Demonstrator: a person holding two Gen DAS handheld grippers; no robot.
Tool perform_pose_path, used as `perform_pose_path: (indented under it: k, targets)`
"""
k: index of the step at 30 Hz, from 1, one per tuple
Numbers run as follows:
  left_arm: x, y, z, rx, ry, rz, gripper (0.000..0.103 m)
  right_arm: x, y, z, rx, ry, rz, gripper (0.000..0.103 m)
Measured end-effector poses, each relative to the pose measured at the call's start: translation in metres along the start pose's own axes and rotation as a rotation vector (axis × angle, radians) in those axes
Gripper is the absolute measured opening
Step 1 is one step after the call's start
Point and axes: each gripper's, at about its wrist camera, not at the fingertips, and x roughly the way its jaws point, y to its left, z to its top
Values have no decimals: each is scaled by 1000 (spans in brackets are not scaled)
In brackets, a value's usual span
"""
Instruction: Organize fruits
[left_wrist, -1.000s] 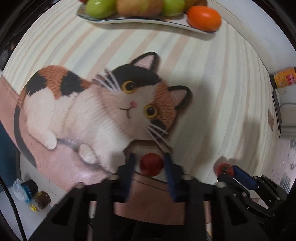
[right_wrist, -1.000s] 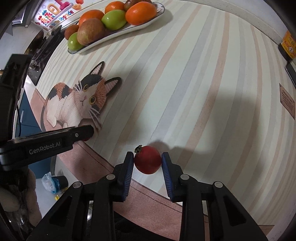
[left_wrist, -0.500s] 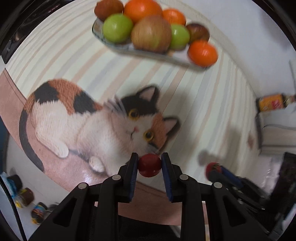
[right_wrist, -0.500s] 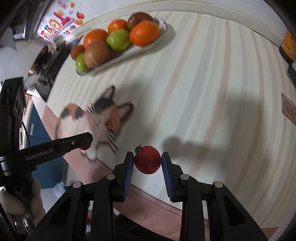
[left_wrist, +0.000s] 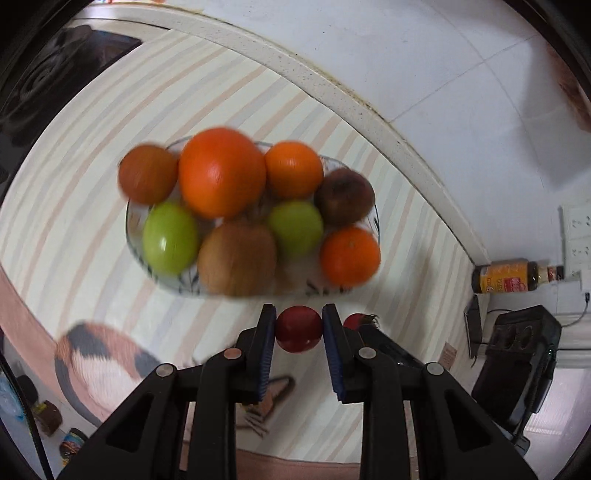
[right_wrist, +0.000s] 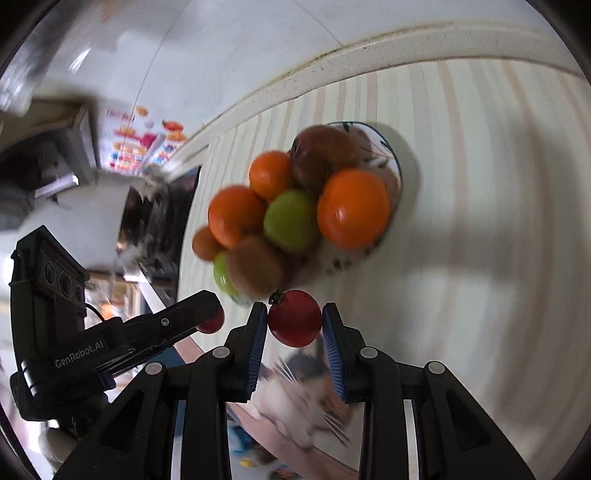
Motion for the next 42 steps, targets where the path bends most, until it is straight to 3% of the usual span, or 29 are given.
perform_pose_path:
  k: [4, 11, 12, 13, 15, 19, 21, 23, 25, 29, 32, 37, 42]
  targets:
    - [16, -8, 25, 44, 60, 47, 23, 23, -8, 20, 74, 17, 44, 33]
    - [35, -16, 34, 82, 127, 91, 24, 44, -19, 33, 142, 28, 82, 34]
    - [37, -16, 35, 79, 131, 101, 25, 47, -20, 34, 144, 28, 83, 40]
    - [39, -17, 36, 76, 135, 108, 28, 48, -20, 35, 150, 22, 85, 54]
    - [41, -15, 39, 66, 128, 110, 34, 48, -20, 36, 156, 10, 91, 67]
    - [36, -21, 40, 95, 105, 131, 47, 45, -23, 35, 166, -9, 90, 73]
    - [29, -23, 38, 119, 85, 144, 54, 38, -22, 33, 133, -19, 57, 73]
    - [17, -24, 34, 131, 53, 151, 78, 24, -15, 30, 69, -35, -15, 83]
    - [5, -22, 27, 141, 21, 163, 86, 10, -1, 28, -21, -65, -111, 96]
    - [-19, -14, 5, 155, -70, 251, 91, -17, 27, 19, -211, -115, -363, 96]
    - [-36, -2, -17, 139, -132, 315, 91, -35, 44, 7, -315, -158, -470, 99]
    - [-65, 9, -52, 118, -208, 367, 91, -61, 62, -12, -386, -191, -529, 99]
    - [-96, 5, -77, 100, -275, 368, 91, -89, 79, -35, -415, -213, -532, 99]
